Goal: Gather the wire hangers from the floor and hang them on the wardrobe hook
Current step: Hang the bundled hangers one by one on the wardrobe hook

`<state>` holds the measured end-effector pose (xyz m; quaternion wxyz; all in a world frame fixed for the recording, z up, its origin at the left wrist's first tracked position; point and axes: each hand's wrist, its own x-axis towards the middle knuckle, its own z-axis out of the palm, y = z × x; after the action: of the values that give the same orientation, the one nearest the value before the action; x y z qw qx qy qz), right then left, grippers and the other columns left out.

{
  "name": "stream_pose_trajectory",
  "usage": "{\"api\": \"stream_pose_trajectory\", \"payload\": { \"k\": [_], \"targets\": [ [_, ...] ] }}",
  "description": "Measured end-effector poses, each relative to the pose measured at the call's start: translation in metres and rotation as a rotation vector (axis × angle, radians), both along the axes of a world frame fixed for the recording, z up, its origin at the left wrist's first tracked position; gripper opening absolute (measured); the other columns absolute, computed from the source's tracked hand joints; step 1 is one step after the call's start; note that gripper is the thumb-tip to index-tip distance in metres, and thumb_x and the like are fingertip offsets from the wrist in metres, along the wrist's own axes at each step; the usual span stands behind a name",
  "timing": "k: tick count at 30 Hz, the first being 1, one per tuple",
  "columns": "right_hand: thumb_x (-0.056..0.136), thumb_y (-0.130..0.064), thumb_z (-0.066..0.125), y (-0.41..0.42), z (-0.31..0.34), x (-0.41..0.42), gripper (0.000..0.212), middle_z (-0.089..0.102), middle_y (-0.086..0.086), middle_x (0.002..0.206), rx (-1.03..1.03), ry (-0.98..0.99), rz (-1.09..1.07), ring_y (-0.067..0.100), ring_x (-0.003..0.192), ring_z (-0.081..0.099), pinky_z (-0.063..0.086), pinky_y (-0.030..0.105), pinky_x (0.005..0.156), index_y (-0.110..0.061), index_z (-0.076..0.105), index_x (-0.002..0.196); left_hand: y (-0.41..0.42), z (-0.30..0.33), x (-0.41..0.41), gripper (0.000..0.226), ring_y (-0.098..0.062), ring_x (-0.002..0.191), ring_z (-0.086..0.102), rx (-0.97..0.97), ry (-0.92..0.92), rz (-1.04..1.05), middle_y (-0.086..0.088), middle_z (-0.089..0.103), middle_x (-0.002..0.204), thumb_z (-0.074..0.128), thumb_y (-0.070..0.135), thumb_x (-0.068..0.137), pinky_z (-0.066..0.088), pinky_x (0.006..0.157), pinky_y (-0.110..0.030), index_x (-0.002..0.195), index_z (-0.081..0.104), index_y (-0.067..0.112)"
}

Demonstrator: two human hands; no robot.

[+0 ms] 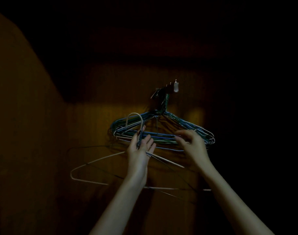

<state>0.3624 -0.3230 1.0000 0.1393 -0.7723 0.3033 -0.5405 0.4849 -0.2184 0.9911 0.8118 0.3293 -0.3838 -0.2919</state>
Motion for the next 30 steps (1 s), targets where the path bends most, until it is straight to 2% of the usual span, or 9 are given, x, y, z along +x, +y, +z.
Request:
{"api": "stream_pose_trajectory", "payload": {
  "k": [2,4,9,12,17,20,23,25,30],
  "targets": [
    [0.087,-0.013,0.062,0.022,-0.009,0.004,0.014,0.059,-0.006,0.098,0.001,0.005,0.081,0.0,0.09,0.052,0.035,-0.002,0.075,-0.013,0.069,0.099,0.002,-0.002,-0.003,0.034,-0.026,0.119,0.052,0.001,0.011,-0.007,-0.023,0.047,0.135,0.028,0.004,0.101,0.044,0.096,-0.033,0.124,0.047,0.021],
    [0.088,-0.014,0.061,0.039,-0.017,0.007,0.012,0.061,-0.013,0.091,0.019,0.049,0.156,-0.005,0.086,0.054,0.036,0.0,0.075,-0.014,0.071,0.096,0.004,-0.005,-0.004,0.034,-0.027,0.121,0.051,0.016,0.022,-0.02,-0.024,0.047,0.136,0.028,0.004,0.101,0.044,0.096,-0.033,0.128,0.046,0.017],
    [0.085,-0.025,0.066,0.054,-0.031,0.008,0.011,0.066,-0.016,0.089,0.068,0.175,0.172,0.004,0.089,0.062,0.052,0.029,0.08,-0.025,0.071,0.095,0.009,-0.01,-0.006,0.041,-0.03,0.125,0.049,0.035,0.035,-0.037,-0.023,0.046,0.137,0.03,0.005,0.101,0.042,0.098,-0.031,0.141,0.038,0.013],
    [0.083,-0.027,0.067,0.058,-0.031,0.006,0.012,0.066,-0.015,0.09,0.063,0.212,0.164,0.003,0.089,0.061,0.051,0.027,0.081,-0.024,0.072,0.094,0.012,-0.012,-0.007,0.042,-0.028,0.123,0.05,0.039,0.027,-0.05,-0.023,0.046,0.137,0.03,0.006,0.101,0.042,0.097,-0.03,0.142,0.036,0.013],
    [0.081,-0.024,0.07,0.062,-0.033,0.003,0.012,0.067,-0.004,0.089,0.033,0.229,0.122,0.009,0.083,0.06,0.045,0.021,0.073,-0.018,0.074,0.09,0.015,-0.014,-0.008,0.046,-0.033,0.124,0.049,0.074,0.036,-0.097,-0.024,0.044,0.138,0.03,0.004,0.1,0.043,0.094,-0.032,0.145,0.03,0.014],
    [0.081,-0.023,0.07,0.059,-0.034,0.001,0.008,0.067,-0.006,0.086,0.046,0.198,0.089,0.009,0.082,0.06,0.046,0.023,0.074,-0.019,0.074,0.087,0.02,-0.014,-0.009,0.049,-0.035,0.123,0.049,0.098,0.039,-0.117,-0.024,0.045,0.138,0.033,0.001,0.099,0.043,0.094,-0.035,0.145,0.028,0.016],
    [0.082,-0.022,0.068,0.053,-0.033,-0.005,0.007,0.064,-0.012,0.085,0.069,0.133,0.049,0.009,0.085,0.06,0.051,0.03,0.078,-0.022,0.073,0.087,0.024,-0.014,-0.01,0.047,-0.029,0.114,0.055,0.081,0.017,-0.115,-0.02,0.05,0.133,0.034,-0.003,0.098,0.045,0.092,-0.035,0.14,0.038,0.018],
    [0.082,-0.021,0.068,0.048,-0.031,-0.012,0.007,0.064,-0.011,0.089,0.08,0.11,0.013,0.01,0.089,0.061,0.05,0.029,0.08,-0.022,0.072,0.088,0.026,-0.014,-0.008,0.041,-0.024,0.107,0.057,0.069,-0.001,-0.111,-0.018,0.052,0.129,0.034,-0.002,0.099,0.046,0.093,-0.035,0.133,0.045,0.017],
    [0.08,-0.022,0.07,0.042,-0.026,-0.026,0.006,0.064,-0.012,0.087,0.062,0.073,-0.074,0.011,0.091,0.06,0.048,0.034,0.082,-0.023,0.073,0.086,0.03,-0.014,-0.007,0.033,-0.026,0.108,0.056,0.097,-0.097,-0.116,-0.025,0.051,0.128,0.03,0.005,0.101,0.047,0.092,-0.034,0.107,0.055,0.024]
  ]
}}
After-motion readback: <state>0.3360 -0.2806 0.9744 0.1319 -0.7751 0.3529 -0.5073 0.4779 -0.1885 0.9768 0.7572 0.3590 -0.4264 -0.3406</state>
